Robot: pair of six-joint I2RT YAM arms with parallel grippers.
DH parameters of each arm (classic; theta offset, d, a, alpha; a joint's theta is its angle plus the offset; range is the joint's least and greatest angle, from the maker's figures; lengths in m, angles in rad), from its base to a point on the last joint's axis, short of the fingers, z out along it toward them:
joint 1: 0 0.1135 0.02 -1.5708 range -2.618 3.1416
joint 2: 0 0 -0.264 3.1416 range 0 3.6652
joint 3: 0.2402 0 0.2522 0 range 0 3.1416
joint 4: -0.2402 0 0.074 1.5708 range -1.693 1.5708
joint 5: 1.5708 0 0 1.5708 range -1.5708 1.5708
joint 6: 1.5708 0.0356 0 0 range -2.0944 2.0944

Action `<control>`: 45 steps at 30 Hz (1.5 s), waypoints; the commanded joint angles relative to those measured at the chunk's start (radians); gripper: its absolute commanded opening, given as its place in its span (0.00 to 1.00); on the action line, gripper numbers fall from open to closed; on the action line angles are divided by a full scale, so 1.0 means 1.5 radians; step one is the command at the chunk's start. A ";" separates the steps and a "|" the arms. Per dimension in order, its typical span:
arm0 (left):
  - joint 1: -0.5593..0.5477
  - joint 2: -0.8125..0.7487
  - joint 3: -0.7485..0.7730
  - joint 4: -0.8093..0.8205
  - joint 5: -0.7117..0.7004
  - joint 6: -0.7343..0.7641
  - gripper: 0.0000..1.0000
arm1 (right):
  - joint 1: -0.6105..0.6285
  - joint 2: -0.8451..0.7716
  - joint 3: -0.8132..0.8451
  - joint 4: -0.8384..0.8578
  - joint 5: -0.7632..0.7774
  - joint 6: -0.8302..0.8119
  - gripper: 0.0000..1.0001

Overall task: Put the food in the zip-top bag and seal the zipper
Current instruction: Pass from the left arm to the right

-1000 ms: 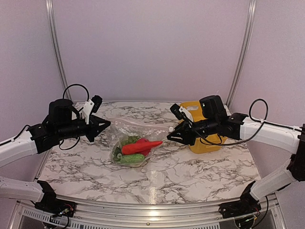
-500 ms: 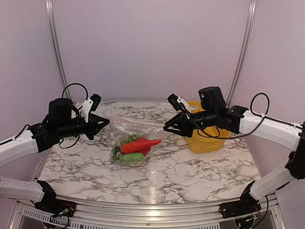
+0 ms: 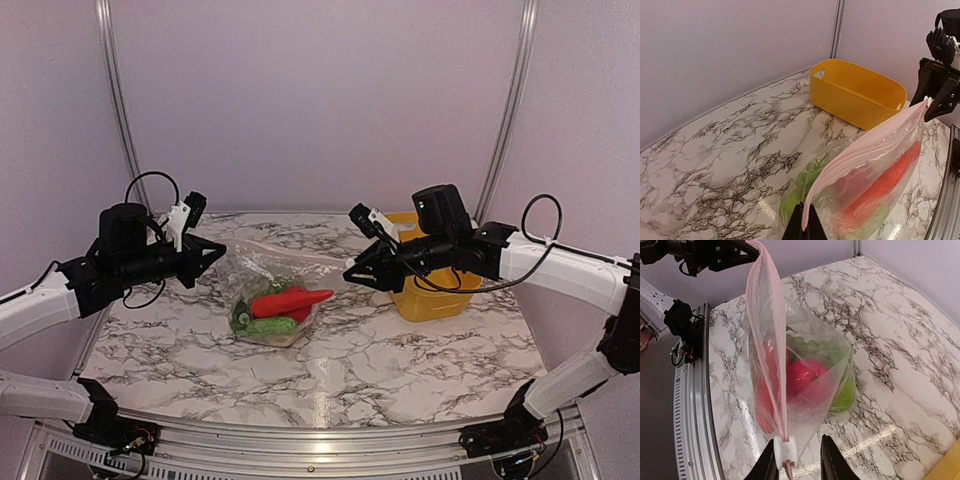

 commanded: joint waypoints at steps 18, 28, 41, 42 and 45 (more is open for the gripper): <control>0.013 0.005 0.083 -0.026 0.037 0.018 0.33 | 0.011 0.040 0.110 -0.084 0.000 -0.057 0.00; -0.070 0.134 0.285 -0.004 0.127 0.057 0.61 | 0.020 0.088 0.205 -0.131 -0.007 -0.089 0.00; -0.149 0.267 0.340 0.022 0.163 0.094 0.57 | 0.035 0.106 0.241 -0.171 -0.038 -0.108 0.00; -0.153 0.269 0.339 0.015 0.160 0.109 0.56 | 0.036 0.106 0.243 -0.174 -0.042 -0.109 0.00; -0.164 0.276 0.331 0.005 0.158 0.138 0.54 | 0.036 0.106 0.247 -0.181 -0.049 -0.110 0.00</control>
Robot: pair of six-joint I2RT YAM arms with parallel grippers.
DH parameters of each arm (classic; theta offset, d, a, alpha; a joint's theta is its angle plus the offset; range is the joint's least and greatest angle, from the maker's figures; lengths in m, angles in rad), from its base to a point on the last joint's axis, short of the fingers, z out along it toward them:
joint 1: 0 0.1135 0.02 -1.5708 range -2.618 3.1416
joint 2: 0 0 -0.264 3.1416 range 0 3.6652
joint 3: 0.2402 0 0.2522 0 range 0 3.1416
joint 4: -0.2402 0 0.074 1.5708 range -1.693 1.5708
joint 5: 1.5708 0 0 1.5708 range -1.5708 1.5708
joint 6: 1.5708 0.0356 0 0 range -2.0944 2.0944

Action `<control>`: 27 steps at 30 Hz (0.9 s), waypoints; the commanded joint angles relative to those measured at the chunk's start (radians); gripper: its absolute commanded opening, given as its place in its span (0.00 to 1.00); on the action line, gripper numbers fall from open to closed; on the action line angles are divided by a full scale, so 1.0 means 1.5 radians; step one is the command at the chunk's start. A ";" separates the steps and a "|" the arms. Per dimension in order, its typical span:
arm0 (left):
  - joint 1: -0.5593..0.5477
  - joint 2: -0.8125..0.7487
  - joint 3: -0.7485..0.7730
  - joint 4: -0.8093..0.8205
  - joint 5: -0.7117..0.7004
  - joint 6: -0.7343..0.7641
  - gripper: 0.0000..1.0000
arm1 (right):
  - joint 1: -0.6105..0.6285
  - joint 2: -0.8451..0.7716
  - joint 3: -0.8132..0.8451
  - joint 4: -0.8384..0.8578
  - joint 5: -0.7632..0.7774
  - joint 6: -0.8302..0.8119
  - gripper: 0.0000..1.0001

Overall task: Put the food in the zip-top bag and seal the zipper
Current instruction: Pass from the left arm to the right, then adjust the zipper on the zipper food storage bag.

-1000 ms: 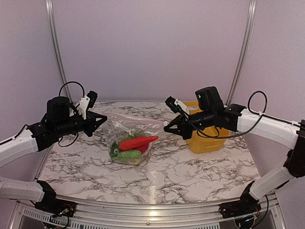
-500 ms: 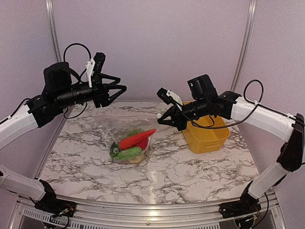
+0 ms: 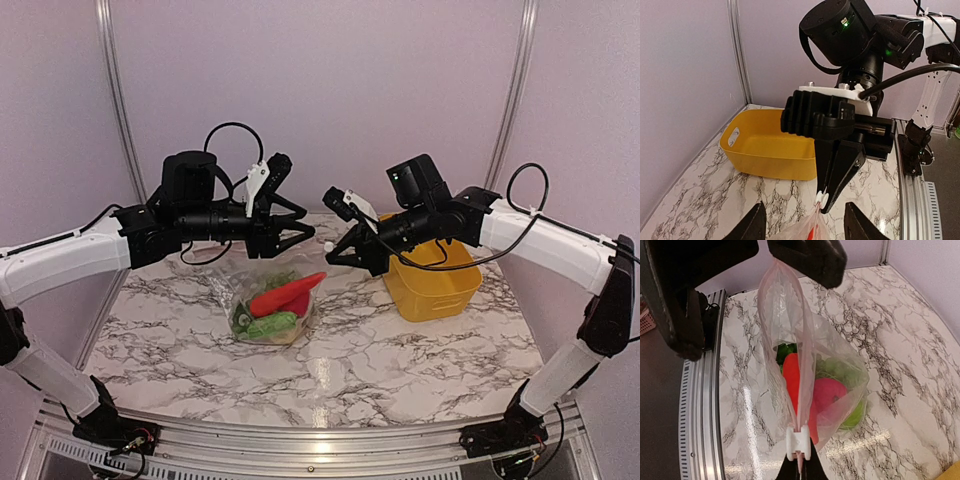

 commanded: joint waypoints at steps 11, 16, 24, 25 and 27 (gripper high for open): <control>-0.040 0.054 0.037 -0.012 0.030 0.062 0.41 | 0.012 -0.011 0.040 -0.028 -0.027 -0.011 0.00; -0.048 0.062 0.029 -0.012 0.027 0.067 0.41 | 0.012 -0.025 0.030 -0.019 -0.027 -0.007 0.00; -0.058 0.077 0.040 -0.027 0.004 0.098 0.40 | 0.015 -0.029 0.034 -0.032 -0.028 -0.016 0.00; -0.059 0.077 0.040 -0.027 -0.005 0.101 0.42 | 0.016 -0.029 0.035 -0.032 -0.029 -0.018 0.00; -0.059 0.079 0.046 -0.033 -0.012 0.113 0.44 | 0.018 -0.030 0.035 -0.036 -0.029 -0.021 0.00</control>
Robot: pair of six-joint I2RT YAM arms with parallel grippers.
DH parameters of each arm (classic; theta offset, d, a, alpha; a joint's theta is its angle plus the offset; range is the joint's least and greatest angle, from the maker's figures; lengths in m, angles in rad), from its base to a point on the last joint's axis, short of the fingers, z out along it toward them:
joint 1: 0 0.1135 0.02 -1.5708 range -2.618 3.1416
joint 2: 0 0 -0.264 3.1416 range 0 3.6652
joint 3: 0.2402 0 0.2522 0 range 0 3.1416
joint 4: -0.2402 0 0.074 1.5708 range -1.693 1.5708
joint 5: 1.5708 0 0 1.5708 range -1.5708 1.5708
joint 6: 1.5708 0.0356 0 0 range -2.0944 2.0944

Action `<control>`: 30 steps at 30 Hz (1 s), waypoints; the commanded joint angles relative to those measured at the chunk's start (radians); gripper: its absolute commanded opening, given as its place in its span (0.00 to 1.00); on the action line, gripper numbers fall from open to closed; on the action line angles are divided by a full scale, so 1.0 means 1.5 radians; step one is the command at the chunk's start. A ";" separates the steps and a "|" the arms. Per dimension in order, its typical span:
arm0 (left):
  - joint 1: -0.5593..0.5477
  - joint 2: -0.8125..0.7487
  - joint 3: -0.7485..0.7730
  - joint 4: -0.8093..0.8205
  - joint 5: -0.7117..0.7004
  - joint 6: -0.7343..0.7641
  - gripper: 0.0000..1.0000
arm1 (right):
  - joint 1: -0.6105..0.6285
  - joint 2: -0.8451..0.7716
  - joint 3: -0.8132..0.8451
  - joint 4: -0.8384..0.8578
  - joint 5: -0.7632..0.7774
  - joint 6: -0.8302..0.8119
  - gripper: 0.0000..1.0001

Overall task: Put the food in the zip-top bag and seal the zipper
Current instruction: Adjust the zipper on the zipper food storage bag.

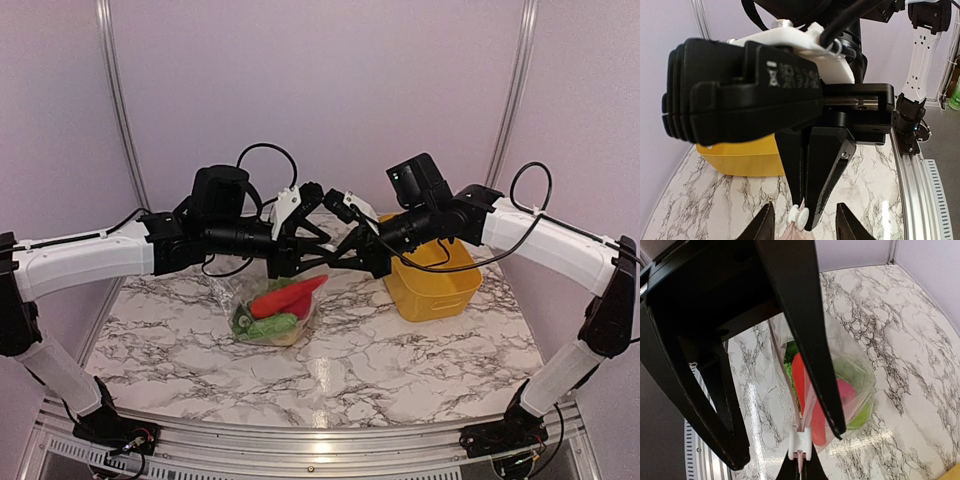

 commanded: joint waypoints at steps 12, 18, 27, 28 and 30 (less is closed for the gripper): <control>-0.013 0.017 0.019 -0.084 -0.015 0.065 0.29 | 0.017 -0.029 0.025 -0.016 -0.002 -0.027 0.00; -0.015 0.024 0.029 -0.082 -0.010 0.066 0.19 | 0.017 -0.029 0.023 -0.016 0.000 -0.030 0.00; -0.014 0.025 0.036 -0.079 0.002 0.048 0.07 | 0.016 -0.045 -0.001 -0.006 0.026 -0.034 0.00; -0.014 0.024 0.036 -0.084 0.001 0.045 0.06 | 0.016 -0.049 -0.004 -0.003 0.037 -0.035 0.00; -0.012 0.016 0.035 -0.095 -0.003 0.043 0.05 | 0.016 -0.062 -0.012 0.009 0.055 -0.036 0.00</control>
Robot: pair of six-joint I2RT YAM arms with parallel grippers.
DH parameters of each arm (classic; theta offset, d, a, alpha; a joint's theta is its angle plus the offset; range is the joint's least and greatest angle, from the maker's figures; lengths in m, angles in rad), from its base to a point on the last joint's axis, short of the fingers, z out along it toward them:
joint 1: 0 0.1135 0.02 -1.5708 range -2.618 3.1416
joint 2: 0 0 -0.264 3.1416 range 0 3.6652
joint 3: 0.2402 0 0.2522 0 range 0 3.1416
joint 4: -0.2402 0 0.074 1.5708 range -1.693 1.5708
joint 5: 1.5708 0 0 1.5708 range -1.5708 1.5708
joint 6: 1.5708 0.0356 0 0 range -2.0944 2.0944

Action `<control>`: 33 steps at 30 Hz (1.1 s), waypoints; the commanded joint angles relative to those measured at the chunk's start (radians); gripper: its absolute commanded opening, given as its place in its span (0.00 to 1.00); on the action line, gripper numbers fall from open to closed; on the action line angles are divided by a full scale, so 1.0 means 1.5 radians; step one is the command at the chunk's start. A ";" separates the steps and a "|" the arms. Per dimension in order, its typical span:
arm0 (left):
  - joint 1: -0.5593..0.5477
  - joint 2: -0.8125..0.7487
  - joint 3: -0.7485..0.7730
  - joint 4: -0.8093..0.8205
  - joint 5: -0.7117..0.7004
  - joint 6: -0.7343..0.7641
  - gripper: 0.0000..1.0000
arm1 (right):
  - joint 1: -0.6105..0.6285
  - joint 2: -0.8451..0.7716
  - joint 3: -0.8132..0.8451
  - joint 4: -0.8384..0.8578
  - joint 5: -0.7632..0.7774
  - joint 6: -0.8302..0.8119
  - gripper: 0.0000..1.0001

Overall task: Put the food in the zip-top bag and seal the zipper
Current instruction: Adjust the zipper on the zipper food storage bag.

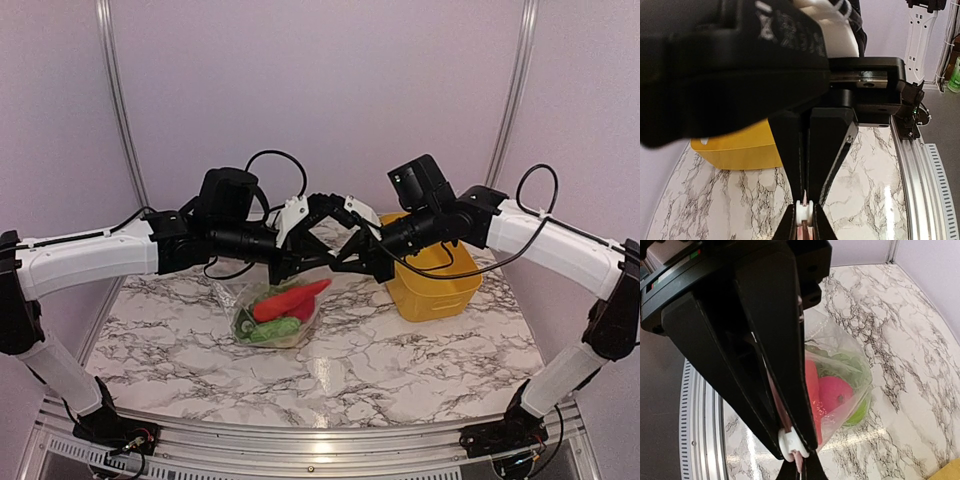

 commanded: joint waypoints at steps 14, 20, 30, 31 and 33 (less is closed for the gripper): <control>0.086 -0.151 -0.103 -0.141 -0.018 -0.023 0.00 | -0.074 -0.087 -0.072 0.067 0.024 -0.009 0.00; 0.105 -0.216 -0.160 -0.194 -0.044 -0.018 0.00 | -0.107 -0.081 -0.086 0.072 0.031 -0.010 0.00; 0.154 -0.342 -0.237 -0.276 -0.079 -0.022 0.00 | -0.162 -0.078 -0.107 0.087 0.055 -0.002 0.00; 0.158 -0.353 -0.245 -0.278 -0.081 -0.024 0.00 | -0.165 -0.078 -0.108 0.088 0.056 0.000 0.00; 0.164 -0.371 -0.256 -0.287 -0.084 -0.025 0.00 | -0.169 -0.075 -0.108 0.089 0.059 0.003 0.00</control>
